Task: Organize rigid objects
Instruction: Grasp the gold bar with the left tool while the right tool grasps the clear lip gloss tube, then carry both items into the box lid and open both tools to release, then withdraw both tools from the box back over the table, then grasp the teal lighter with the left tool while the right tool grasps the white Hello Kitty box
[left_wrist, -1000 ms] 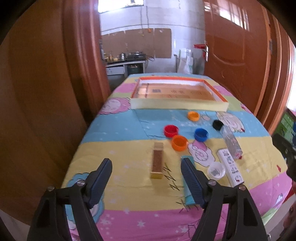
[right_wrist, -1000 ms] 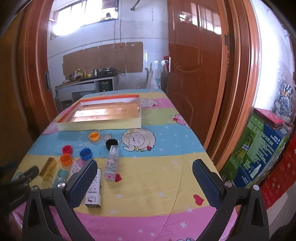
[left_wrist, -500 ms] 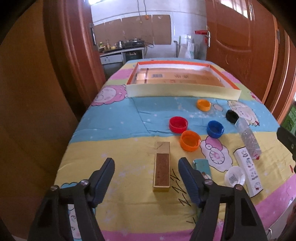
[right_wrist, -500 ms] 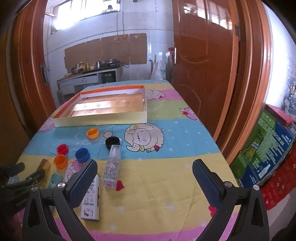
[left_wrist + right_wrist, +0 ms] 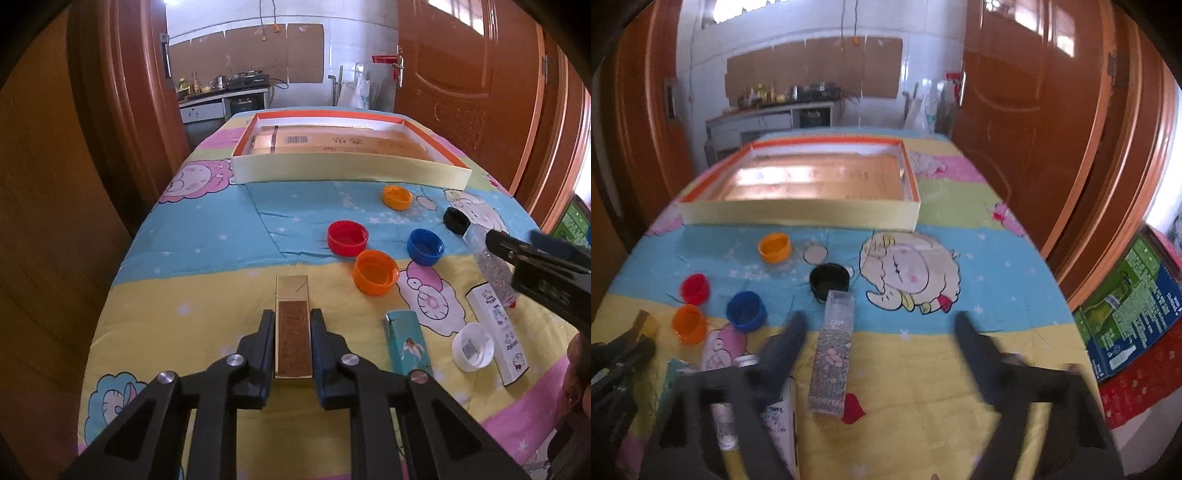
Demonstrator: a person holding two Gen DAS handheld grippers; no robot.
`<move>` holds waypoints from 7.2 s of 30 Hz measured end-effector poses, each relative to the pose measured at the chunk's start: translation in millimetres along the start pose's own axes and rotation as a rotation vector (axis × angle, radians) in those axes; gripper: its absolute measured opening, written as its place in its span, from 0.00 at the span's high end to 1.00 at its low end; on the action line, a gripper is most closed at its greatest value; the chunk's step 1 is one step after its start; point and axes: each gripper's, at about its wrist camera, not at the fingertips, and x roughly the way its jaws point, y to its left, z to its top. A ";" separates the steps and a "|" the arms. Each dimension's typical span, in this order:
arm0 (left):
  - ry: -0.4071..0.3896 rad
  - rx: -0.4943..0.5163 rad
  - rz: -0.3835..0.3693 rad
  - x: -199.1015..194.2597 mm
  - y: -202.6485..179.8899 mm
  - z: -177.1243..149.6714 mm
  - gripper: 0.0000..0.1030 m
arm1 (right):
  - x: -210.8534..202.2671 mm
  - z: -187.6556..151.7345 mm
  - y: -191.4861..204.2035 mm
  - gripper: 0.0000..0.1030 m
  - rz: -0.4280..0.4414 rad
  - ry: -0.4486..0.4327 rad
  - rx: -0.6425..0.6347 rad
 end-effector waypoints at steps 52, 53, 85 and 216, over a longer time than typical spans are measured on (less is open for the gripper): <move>-0.065 -0.058 -0.076 -9.2 20.9 22.5 0.82 | -6.2 10.3 -2.8 0.81 0.204 0.066 -0.006; -0.071 -0.058 -0.066 -10.6 20.3 26.8 0.83 | -8.8 13.4 -3.2 0.81 0.208 0.056 -0.015; -0.096 -0.028 0.038 49.0 -6.3 235.0 0.82 | 47.2 183.9 -11.7 0.81 0.364 0.011 -0.098; -0.108 0.099 -0.086 -21.5 -45.0 -36.2 0.54 | -71.7 -69.6 -8.3 0.46 0.290 -0.033 -0.013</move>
